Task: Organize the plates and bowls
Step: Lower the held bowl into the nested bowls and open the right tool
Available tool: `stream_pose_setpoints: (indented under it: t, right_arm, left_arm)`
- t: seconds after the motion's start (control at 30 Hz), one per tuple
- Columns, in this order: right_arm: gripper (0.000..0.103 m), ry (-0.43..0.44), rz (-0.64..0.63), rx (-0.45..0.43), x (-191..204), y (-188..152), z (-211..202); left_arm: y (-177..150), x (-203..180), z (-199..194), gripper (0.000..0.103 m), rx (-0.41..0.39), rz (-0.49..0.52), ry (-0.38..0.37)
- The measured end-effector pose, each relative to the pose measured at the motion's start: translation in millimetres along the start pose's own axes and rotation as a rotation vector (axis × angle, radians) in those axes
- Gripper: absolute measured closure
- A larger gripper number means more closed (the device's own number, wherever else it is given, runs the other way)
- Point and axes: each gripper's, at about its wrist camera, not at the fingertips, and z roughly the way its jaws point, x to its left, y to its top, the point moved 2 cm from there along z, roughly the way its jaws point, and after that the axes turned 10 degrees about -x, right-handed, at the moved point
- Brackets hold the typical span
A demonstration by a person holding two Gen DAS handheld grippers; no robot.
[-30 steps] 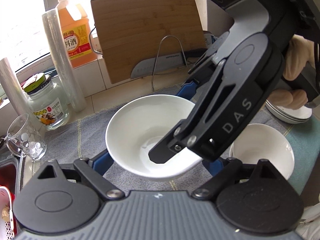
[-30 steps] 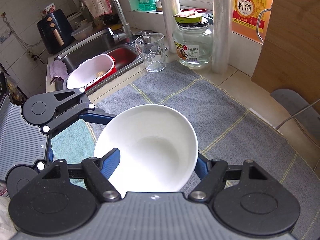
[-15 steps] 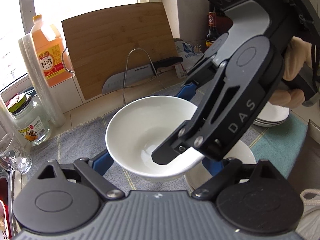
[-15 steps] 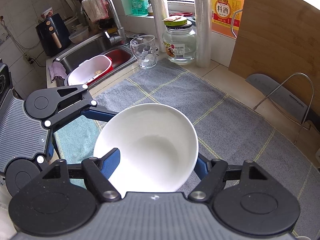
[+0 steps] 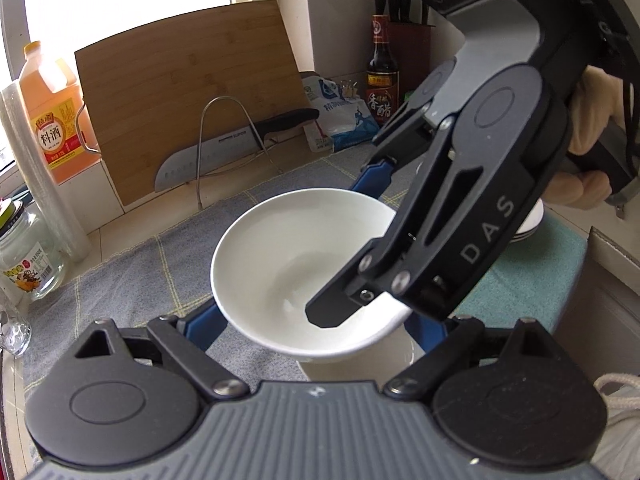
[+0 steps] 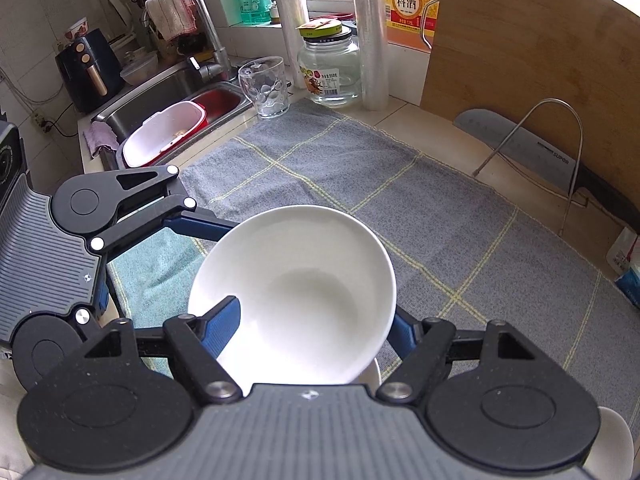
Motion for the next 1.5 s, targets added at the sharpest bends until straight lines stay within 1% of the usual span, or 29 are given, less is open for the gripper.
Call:
stream_pose_setpoints:
  t: [0.27, 0.53, 0.83, 0.97, 1.37, 1.5]
  right_arm:
    - [0.022, 0.007, 0.002, 0.057, 3, -21, 0]
    - [0.022, 0.015, 0.012, 0.104, 3, -33, 4]
    - [0.022, 0.007, 0.021, 0.116, 2, -36, 4]
    - [0.022, 0.002, 0.024, 0.116, 1, -37, 5]
    - [0.021, 0.001, 0.021, 0.115, 0, -36, 5]
    - [0.019, 0.009, 0.024, 0.109, -1, -37, 5]
  left_arm:
    - [-11, -12, 3, 0.009, 0.048, -0.022, -0.042]
    - [-19, -17, 4, 0.009, 0.077, -0.043, -0.068]
    - [-19, -18, 8, 0.009, 0.09, -0.048, -0.087]
    - [-20, -15, 12, 0.009, 0.098, -0.068, -0.098]
    - [-22, -12, 15, 0.009, 0.109, -0.075, -0.111]
    - [-23, -12, 15, 0.008, 0.11, -0.073, -0.118]
